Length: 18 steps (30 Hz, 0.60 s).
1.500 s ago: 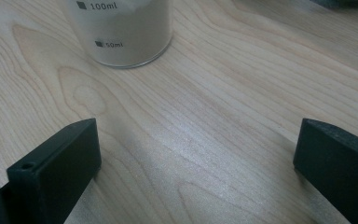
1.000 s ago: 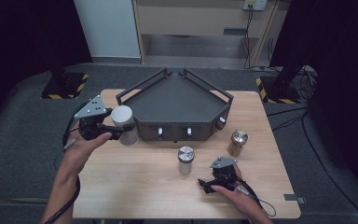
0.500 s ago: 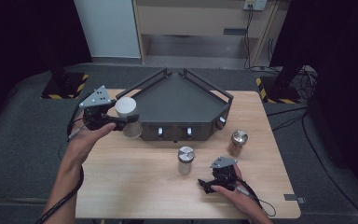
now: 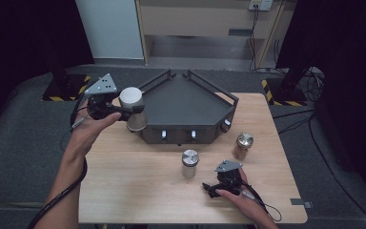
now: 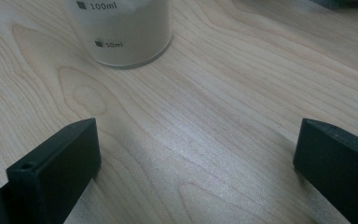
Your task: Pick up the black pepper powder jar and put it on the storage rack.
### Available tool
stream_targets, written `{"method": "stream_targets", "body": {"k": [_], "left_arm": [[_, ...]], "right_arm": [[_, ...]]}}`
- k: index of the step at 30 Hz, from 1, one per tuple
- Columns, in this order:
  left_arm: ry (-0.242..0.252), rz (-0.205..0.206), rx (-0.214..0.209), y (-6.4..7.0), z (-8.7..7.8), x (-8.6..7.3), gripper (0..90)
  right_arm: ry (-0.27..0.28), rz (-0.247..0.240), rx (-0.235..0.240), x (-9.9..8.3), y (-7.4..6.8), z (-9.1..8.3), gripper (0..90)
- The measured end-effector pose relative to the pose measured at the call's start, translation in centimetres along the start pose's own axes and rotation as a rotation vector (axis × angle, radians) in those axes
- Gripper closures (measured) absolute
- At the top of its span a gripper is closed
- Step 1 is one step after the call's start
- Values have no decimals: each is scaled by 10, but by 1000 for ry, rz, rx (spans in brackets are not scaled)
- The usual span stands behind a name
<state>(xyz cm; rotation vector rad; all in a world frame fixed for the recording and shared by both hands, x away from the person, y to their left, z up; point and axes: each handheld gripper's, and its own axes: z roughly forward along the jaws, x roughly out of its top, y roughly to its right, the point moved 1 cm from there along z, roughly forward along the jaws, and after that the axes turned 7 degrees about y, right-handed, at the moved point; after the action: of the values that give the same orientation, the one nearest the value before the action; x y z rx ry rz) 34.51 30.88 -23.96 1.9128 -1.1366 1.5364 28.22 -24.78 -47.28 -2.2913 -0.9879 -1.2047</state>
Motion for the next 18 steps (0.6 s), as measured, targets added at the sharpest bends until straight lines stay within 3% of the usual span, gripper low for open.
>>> {"method": "stream_targets", "body": {"k": [18], "left_arm": [[-8,20,-4,-17,19,16,327]], "right_arm": [[-1,1,0,0,0,0,6]]}}
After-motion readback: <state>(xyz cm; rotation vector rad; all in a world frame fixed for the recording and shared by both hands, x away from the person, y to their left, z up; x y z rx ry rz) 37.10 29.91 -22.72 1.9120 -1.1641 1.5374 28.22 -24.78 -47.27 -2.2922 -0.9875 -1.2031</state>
